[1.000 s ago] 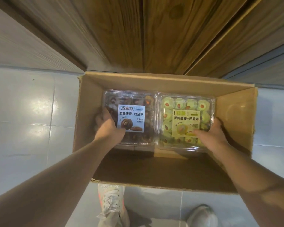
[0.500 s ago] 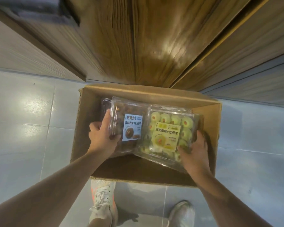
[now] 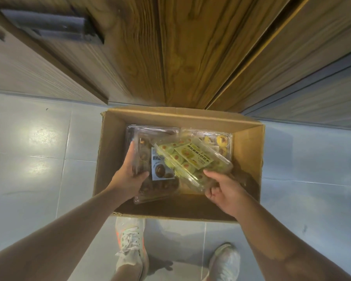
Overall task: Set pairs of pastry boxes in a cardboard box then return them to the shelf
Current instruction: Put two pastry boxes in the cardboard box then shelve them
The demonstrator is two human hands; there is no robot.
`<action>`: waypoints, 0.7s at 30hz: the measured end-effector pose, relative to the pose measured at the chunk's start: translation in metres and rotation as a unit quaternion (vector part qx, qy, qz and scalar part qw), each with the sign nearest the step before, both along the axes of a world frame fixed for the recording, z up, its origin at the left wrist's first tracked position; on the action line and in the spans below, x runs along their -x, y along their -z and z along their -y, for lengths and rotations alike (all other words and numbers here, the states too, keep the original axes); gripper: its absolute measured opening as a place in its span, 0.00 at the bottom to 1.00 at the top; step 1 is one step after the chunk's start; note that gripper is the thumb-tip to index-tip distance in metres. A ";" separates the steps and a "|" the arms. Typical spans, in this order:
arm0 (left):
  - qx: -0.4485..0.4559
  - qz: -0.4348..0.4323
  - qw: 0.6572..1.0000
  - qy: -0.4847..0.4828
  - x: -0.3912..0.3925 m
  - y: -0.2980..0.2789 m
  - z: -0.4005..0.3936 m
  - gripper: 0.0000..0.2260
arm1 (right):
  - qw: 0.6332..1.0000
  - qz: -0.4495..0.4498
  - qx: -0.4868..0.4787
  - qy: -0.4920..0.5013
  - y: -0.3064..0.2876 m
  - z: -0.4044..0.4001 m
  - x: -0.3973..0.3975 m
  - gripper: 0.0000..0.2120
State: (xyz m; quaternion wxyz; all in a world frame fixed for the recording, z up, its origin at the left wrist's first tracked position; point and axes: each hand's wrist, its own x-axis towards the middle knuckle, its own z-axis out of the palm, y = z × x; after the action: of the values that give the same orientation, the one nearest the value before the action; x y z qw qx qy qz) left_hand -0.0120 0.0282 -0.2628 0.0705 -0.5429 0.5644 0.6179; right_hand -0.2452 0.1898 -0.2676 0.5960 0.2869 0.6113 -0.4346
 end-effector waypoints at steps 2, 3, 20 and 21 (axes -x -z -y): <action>-0.001 -0.022 1.000 -0.011 -0.006 -0.010 0.001 0.44 | 1.000 0.000 0.005 0.025 -0.010 -0.001 0.005 0.25; -0.003 -0.032 0.999 -0.016 -0.007 -0.018 0.002 0.44 | 0.999 0.003 0.010 0.038 -0.017 -0.001 0.008 0.25; -0.008 -0.168 0.984 -0.052 -0.011 -0.322 -0.020 0.39 | 0.966 -0.089 0.147 -0.191 -0.338 -0.059 0.073 0.44; -0.005 -0.163 0.984 -0.064 -0.012 -0.344 -0.025 0.40 | 0.963 -0.094 0.153 -0.199 -0.363 -0.063 0.075 0.46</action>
State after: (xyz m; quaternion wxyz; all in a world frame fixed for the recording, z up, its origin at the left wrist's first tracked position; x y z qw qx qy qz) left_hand 0.0000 0.0530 0.0808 -0.0594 -0.4689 0.5296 0.7044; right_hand -0.3199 0.2524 0.0959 0.6473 0.0230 0.6352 -0.4207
